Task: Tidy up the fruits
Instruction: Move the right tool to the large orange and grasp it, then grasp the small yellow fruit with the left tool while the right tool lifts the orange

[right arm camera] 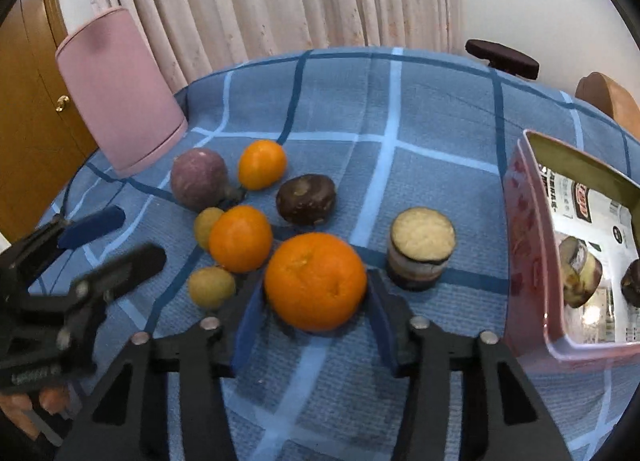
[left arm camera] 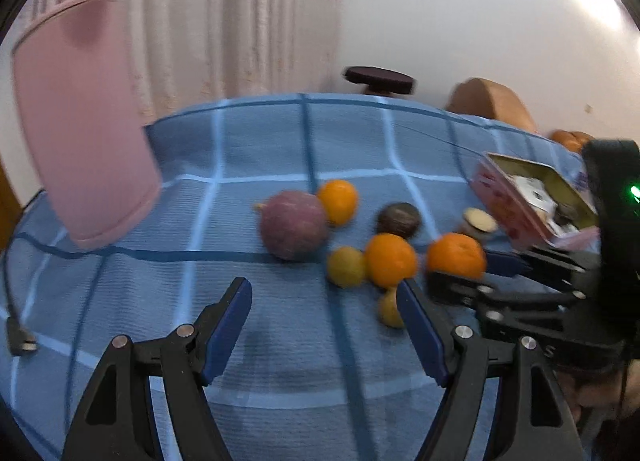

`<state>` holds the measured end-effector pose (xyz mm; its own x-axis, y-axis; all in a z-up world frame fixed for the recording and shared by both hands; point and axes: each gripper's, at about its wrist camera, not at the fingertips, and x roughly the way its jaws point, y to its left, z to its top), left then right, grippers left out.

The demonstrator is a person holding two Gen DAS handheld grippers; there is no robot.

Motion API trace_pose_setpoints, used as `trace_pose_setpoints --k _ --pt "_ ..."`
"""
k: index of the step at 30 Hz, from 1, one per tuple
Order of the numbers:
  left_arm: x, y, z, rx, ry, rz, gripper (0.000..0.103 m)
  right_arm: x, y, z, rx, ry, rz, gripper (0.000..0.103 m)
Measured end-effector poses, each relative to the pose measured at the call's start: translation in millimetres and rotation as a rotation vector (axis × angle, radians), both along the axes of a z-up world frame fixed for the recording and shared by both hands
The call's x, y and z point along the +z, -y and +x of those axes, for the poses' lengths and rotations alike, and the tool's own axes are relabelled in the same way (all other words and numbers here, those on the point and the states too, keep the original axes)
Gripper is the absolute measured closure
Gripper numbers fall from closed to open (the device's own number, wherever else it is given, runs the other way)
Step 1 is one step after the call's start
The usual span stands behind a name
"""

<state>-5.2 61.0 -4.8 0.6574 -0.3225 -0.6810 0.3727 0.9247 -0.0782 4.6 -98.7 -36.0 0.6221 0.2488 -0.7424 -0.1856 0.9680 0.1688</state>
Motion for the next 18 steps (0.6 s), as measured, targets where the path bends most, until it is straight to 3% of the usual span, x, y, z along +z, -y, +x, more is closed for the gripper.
trace_pose_setpoints --k 8,15,18 --pt "-8 20 -1 -0.082 -0.038 0.007 0.027 16 24 -33 -0.004 0.079 0.039 0.053" --pt "-19 44 5 -0.08 -0.058 0.094 0.028 26 45 -51 -0.045 0.148 0.057 0.053" --pt "-24 49 11 -0.075 -0.087 0.099 0.051 27 46 -49 -0.047 0.143 0.065 0.053"
